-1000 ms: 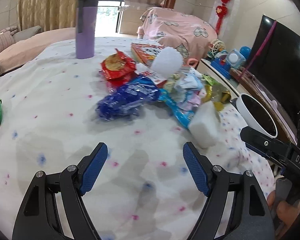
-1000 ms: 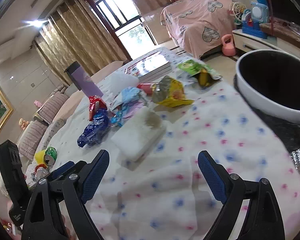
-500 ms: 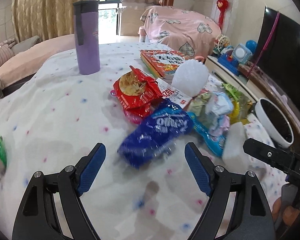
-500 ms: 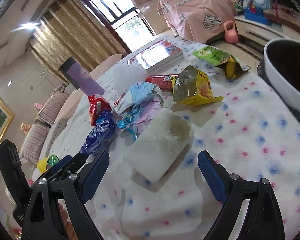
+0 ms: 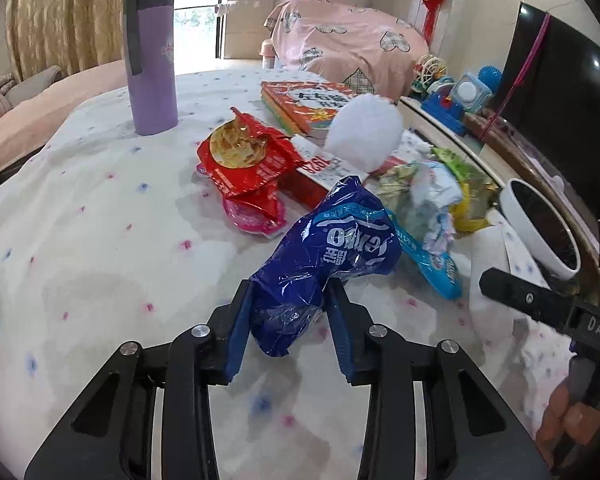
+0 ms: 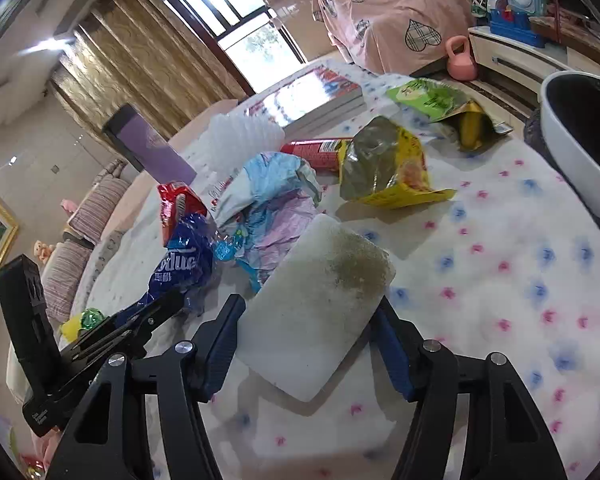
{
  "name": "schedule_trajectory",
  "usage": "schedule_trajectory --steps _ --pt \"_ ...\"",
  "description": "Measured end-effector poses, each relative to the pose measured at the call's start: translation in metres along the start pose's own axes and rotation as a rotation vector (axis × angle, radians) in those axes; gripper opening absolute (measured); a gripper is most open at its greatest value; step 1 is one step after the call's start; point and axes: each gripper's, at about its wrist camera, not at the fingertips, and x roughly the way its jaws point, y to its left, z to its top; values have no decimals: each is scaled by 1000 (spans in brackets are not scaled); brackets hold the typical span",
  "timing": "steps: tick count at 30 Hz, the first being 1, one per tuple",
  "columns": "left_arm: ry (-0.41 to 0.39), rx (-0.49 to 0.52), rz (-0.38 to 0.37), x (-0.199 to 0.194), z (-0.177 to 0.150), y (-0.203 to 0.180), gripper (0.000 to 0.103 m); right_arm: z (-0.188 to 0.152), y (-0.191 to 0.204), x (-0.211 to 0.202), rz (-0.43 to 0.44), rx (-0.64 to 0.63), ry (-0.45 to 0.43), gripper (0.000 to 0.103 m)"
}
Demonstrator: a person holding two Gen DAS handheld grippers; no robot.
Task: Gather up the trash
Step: 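Carry the wrapper and sponge over the bin and open both grippers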
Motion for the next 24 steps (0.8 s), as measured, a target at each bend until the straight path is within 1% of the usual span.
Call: schedule_trajectory --steps 6,10,17,20,24 --pt "-6 -41 -63 -21 -12 -19 34 -1 -15 -29 31 6 -43 65" --pt "-21 -43 -87 -30 -12 -36 34 -2 -29 -46 54 26 -63 66" --pt "-69 -13 -113 -46 -3 -65 34 -9 -55 -70 24 53 -101 66" --pt "-87 -12 -123 -51 2 -70 34 -9 -67 -82 5 66 -121 66" --pt "-86 23 -142 -51 8 -91 34 -8 -79 -98 -11 78 -154 66"
